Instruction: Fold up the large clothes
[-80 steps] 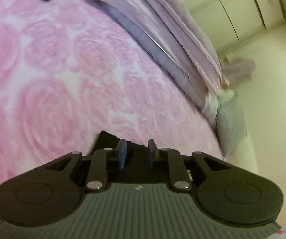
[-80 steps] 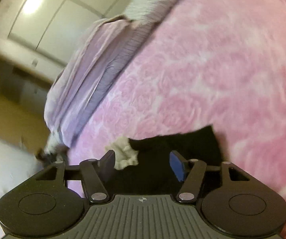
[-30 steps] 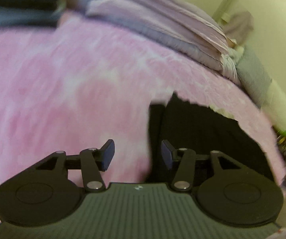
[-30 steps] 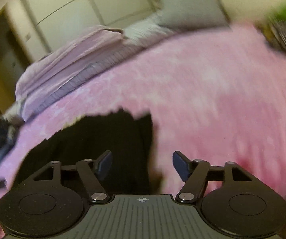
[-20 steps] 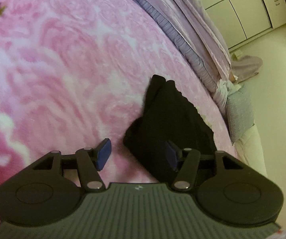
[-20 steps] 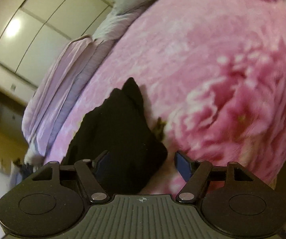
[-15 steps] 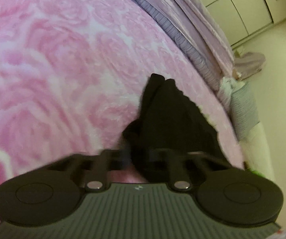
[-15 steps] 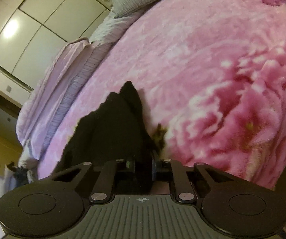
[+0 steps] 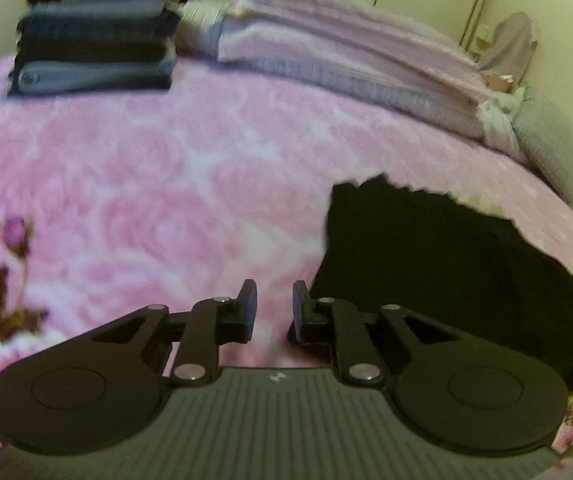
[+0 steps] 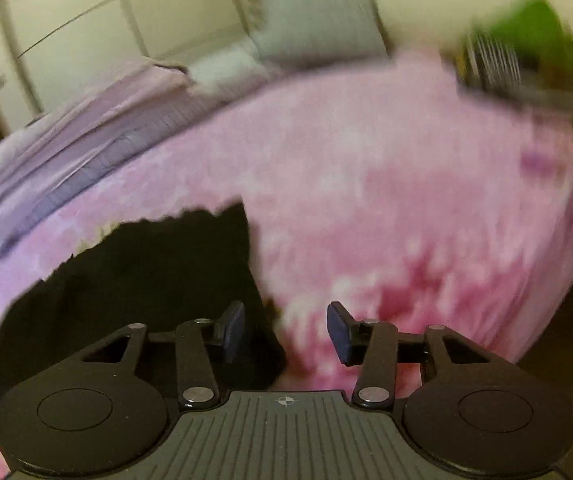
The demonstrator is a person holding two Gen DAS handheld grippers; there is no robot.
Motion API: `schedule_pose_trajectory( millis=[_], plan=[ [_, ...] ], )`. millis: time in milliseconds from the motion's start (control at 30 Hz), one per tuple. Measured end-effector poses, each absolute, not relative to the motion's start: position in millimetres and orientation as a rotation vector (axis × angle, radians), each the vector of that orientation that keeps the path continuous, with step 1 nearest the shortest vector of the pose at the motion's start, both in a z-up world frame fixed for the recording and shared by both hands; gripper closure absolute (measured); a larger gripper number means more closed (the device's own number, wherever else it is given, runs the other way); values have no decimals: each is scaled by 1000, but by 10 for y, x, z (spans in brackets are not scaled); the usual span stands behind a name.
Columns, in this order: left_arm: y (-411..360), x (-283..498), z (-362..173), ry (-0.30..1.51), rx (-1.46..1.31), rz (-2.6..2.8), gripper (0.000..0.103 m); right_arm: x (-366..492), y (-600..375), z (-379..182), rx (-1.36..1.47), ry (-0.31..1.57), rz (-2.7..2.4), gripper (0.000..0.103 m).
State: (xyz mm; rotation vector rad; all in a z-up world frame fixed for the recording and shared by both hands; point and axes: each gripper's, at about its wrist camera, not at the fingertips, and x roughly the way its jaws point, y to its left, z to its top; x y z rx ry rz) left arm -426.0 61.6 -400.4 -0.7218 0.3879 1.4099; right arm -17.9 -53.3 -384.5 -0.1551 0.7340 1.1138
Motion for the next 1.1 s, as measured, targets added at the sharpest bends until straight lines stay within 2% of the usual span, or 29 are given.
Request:
schedule_pose_trajectory(
  millis=[133, 267, 333, 500, 633, 1100],
  plan=[
    [643, -3884, -3973, 468, -614, 1312, 89, -607, -460, -3819, -262, 620, 1258, 60],
    [743, -3604, -4280, 610, -650, 1279, 88, -818, -256, -4237, -489, 633, 1209, 60],
    [721, -3527, -4281, 632, -613, 1300, 88, -844, -258, -4305, -496, 602, 1206, 59],
    [624, -3442, -4058, 660, -619, 1298, 82, -958, -273, -3998, -519, 689, 1203, 54],
    [362, -3310, -3776, 643, -574, 1289, 68, -1196, -503, -3627, -505, 677, 1208, 43],
    [-790, -3100, -3180, 591, -462, 1206, 62, -1834, -1283, -3150, -517, 617, 1237, 39]
  ],
)
